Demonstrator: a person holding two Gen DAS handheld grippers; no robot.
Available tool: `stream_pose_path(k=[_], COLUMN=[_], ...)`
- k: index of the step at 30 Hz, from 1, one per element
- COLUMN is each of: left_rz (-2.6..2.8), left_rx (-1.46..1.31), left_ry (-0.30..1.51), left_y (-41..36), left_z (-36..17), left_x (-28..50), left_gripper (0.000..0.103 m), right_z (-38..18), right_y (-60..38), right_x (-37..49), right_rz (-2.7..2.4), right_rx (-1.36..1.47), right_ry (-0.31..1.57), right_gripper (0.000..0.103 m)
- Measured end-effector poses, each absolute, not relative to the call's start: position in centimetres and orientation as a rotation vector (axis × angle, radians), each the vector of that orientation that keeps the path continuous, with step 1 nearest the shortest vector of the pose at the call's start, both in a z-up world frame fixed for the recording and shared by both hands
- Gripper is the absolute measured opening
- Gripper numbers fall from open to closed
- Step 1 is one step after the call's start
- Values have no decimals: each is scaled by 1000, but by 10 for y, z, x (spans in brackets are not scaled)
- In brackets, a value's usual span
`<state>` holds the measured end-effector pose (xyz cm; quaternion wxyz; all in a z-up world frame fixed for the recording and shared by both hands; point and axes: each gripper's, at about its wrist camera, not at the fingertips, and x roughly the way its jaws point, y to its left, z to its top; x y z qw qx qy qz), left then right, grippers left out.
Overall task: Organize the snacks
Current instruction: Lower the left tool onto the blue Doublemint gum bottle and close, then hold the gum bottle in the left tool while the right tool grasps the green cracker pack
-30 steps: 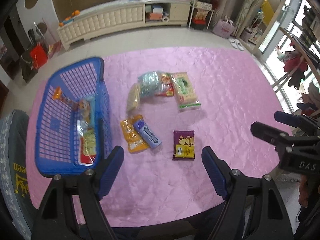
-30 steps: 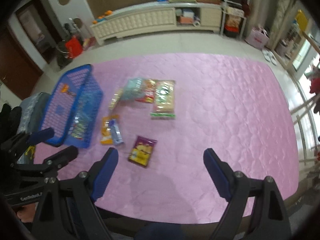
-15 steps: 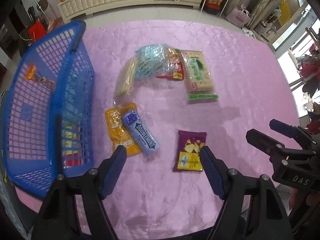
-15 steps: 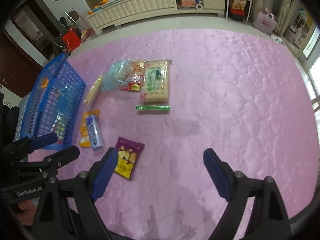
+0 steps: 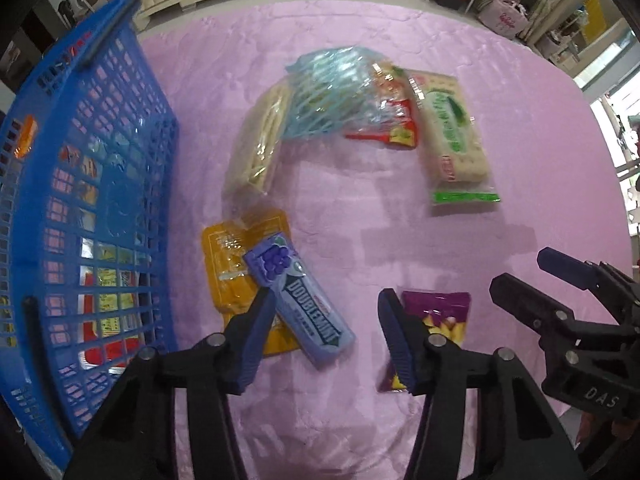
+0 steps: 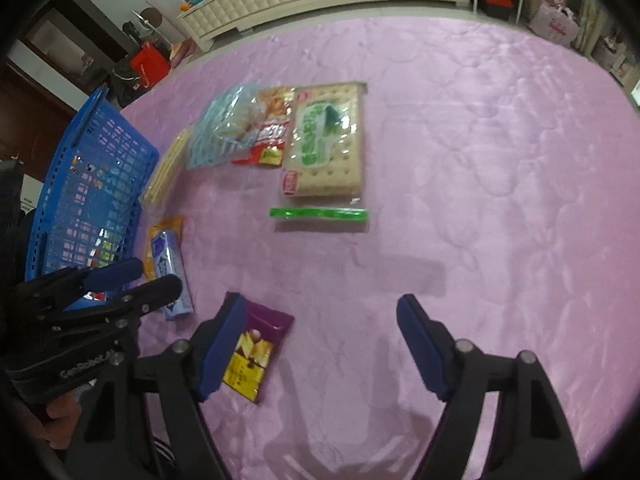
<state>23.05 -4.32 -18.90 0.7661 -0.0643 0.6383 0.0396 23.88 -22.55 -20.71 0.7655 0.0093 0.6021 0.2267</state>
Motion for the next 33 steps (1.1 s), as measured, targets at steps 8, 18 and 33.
stream_pose_path(k=[8, 18, 33], left_rz=[102, 92, 9], left_rx=[-148, -98, 18], left_ry=[1405, 1408, 1320], left_y=[-32, -37, -74], left_z=[-210, -228, -184], left_x=[229, 226, 228], left_gripper=[48, 38, 29], right_z=[-217, -219, -185], right_y=[-220, -225, -216], right_x=[238, 241, 269], right_rz=[497, 473, 436], right_rx=[19, 23, 3], right_ry=[1332, 1339, 1286], right_gripper=[68, 68, 68])
